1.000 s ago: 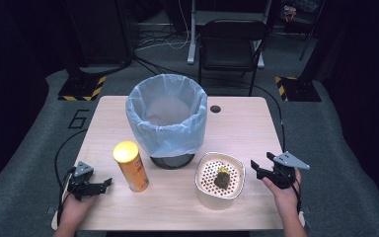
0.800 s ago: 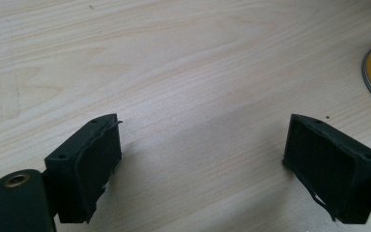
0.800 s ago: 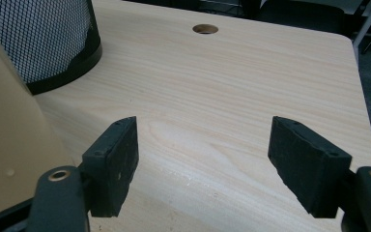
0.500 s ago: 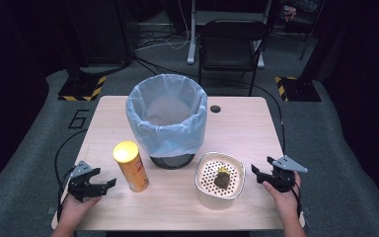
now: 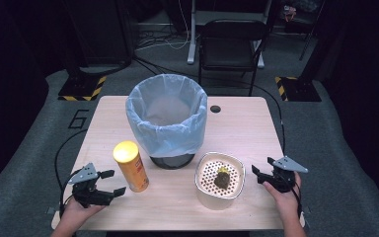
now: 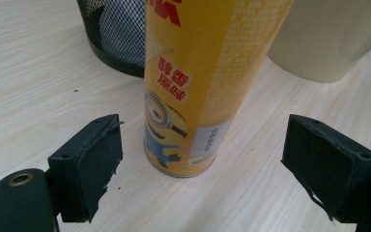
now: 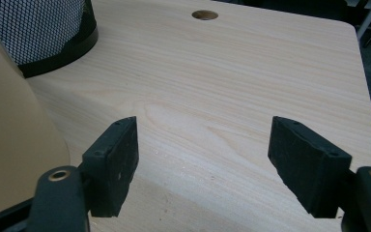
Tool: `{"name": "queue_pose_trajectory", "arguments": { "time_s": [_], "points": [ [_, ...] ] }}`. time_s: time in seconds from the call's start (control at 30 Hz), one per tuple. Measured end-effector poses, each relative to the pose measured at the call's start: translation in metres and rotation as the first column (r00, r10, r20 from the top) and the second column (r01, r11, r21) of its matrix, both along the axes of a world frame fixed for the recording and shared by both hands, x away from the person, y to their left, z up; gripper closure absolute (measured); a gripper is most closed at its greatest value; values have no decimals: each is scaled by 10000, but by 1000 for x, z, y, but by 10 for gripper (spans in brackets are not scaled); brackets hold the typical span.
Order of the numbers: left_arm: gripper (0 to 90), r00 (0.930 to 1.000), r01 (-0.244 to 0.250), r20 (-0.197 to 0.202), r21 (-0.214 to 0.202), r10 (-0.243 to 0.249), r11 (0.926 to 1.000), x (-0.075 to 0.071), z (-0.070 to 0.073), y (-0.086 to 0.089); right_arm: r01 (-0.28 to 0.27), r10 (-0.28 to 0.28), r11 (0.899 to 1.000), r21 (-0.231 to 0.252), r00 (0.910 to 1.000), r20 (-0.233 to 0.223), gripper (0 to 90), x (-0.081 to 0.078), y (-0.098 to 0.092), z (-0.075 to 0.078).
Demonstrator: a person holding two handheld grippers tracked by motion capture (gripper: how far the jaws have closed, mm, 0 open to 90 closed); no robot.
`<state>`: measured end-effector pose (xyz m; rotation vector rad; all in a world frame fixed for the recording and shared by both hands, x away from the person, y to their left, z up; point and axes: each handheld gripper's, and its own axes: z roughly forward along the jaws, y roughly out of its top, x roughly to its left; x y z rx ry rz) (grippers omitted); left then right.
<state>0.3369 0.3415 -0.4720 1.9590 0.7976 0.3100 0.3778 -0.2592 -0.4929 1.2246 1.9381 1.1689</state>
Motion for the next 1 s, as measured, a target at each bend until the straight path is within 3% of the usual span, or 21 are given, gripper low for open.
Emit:
{"name": "queue_pose_trajectory", "arguments": {
  "time_s": [0.07, 0.17, 0.2, 0.23, 0.53, 0.6, 0.63, 0.67, 0.7, 0.77, 0.8, 0.83, 0.87, 0.9, 0.93, 1.0],
  "points": [
    [135, 9996, -161, -251, -331, 153, 9993, 2, -1, -5, -15, 15, 10000, -25, 10000, 7, 261, 0, 0, 0],
    [134, 9996, -105, -250, -248, 99, 9996, 5, -3, -7, 23, -23, 10000, -10, 10000, -1, 260, 0, 0, 0],
    [134, 9976, -165, -672, -452, 135, 9988, 6, -5, -11, 12, -12, 10000, 22, 10000, -1, 261, 0, 0, 0],
    [134, 9962, -299, -831, -345, 270, 9990, 9, -6, -17, -14, 14, 10000, -1, 10000, -19, 261, 0, 0, 0],
    [136, 9954, -768, -633, -713, 723, 9945, 18, -3, -31, 55, -55, 9999, 148, 10000, 43, 261, -1, -1, 2],
    [136, 9967, -617, -560, -467, 590, 9970, 21, -3, -32, 86, -87, 9997, 222, 10000, 40, 261, -1, -2, 1],
    [137, 9979, -569, -324, -316, 558, 9979, 22, -4, -32, 138, -138, 9996, 253, 9999, 5, 261, -1, -2, 1],
    [137, 9960, -736, -534, -468, 711, 9962, 21, -5, -34, 90, -89, 9997, 231, 10000, -16, 261, -1, -2, 1],
    [138, 9967, -723, -400, -379, 708, 9967, 21, -6, -35, 44, -45, 9998, 204, 10000, 24, 261, 0, -3, 0],
    [138, 9967, -644, -517, -459, 621, 9969, 22, -7, -36, 73, -72, 9997, 216, 10000, -54, 261, 0, -3, 0],
    [138, 9976, -568, -410, -282, 556, 9980, 23, -6, -36, 86, -85, 9997, 213, 10000, -46, 261, 0, -3, -1],
    [140, 9976, -629, -316, -331, 619, 9975, 24, -7, -37, 53, -52, 9998, 177, 10000, -81, 261, 0, -3, -1],
    [141, 9967, -675, -484, -554, 648, 9962, 24, -9, -39, 56, -55, 9998, 180, 9999, -107, 261, 0, -3, -1],
    [141, 9981, -568, -269, -357, 558, 9977, 26, -9, -38, 51, -49, 9997, 238, 10000, -74, 261, 0, -3, -2],
    [143, 9965, -688, -501, -435, 667, 9967, 25, -10, -41, 53, -51, 9998, 212, 10000, -70, 261, 1, -3, -2],
    [167, 9968, -680, -431, -209, 670, 9975, 27, -12, -42, 12, -11, 9999, 164, 10000, -83, 261, 1, -4, -2]
  ]
}}
